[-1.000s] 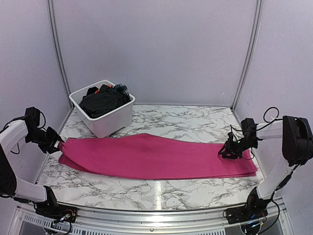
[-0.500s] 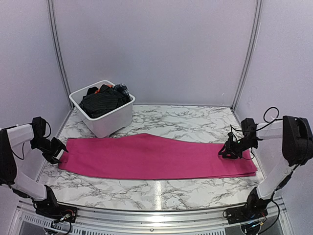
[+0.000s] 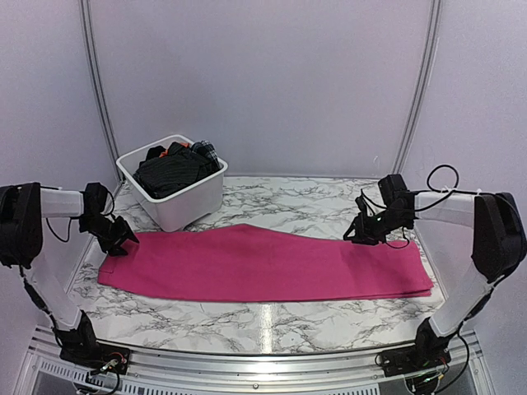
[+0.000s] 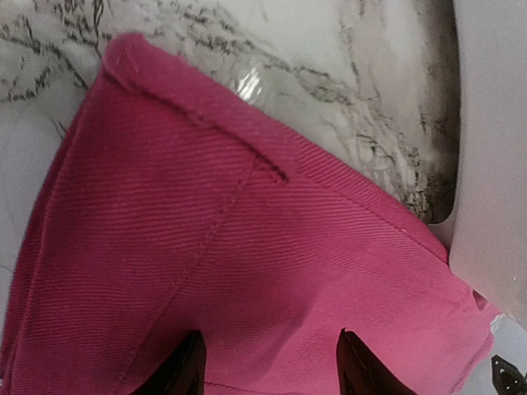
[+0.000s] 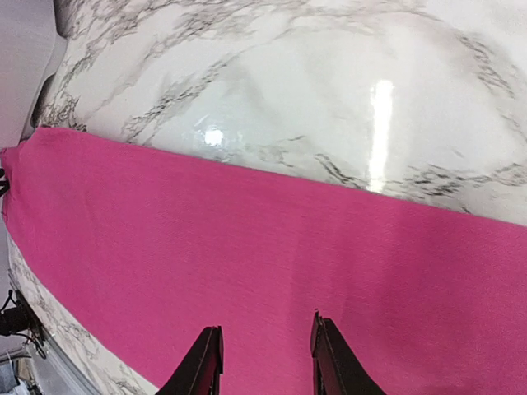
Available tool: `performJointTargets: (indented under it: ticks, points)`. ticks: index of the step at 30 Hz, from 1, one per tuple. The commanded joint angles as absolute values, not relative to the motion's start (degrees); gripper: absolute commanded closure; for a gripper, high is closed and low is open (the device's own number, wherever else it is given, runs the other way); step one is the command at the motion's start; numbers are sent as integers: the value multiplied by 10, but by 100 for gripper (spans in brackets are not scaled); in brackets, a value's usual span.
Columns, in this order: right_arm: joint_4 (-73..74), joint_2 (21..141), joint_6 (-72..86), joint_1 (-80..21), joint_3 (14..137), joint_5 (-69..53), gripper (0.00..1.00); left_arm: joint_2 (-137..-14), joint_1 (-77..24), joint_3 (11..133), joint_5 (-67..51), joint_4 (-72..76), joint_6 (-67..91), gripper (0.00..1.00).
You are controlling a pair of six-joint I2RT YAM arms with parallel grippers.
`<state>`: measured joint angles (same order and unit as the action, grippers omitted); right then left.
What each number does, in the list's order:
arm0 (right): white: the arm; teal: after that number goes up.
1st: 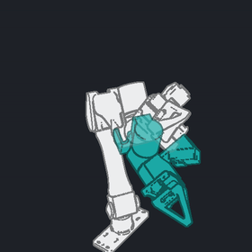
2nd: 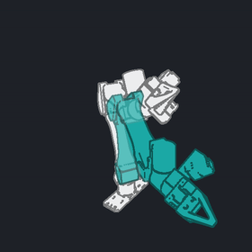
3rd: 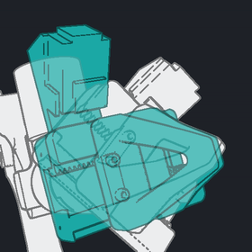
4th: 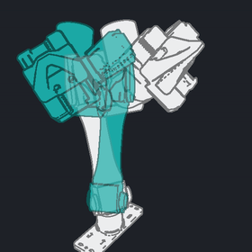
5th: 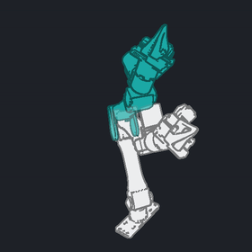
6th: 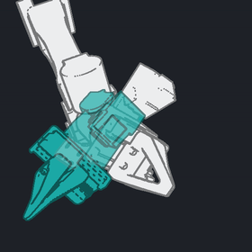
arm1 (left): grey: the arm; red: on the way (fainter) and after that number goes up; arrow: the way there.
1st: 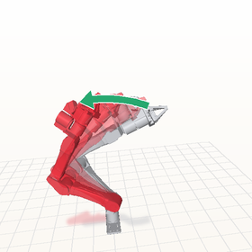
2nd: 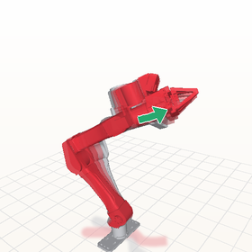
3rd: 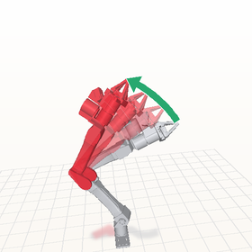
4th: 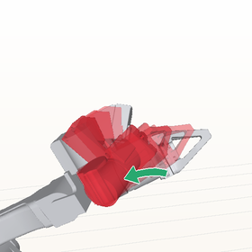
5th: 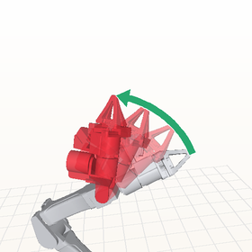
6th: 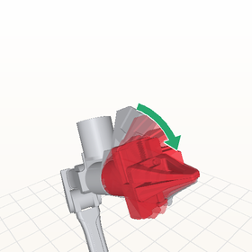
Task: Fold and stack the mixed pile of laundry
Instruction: Adjust the rectangle-folded trousers at the center of the board.
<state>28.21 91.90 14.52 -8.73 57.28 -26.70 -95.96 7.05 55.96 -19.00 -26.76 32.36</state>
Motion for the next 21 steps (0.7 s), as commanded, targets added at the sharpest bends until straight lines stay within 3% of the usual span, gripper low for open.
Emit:
performJointTargets:
  ticks: [1, 12, 19, 21]
  points:
    - [251, 953, 168, -142, 576, -279, 67, -974, 62, 521, -178, -254, 337, 48]
    - [234, 968, 172, -162, 445, -283, 70, -875, 53, 365, -157, -263, 374, 56]
    - [286, 932, 176, -162, 380, -270, 70, -759, 37, 286, -186, -305, 407, 56]
    - [298, 914, 178, -163, 387, -279, 70, -717, 37, 291, -193, -325, 400, 52]
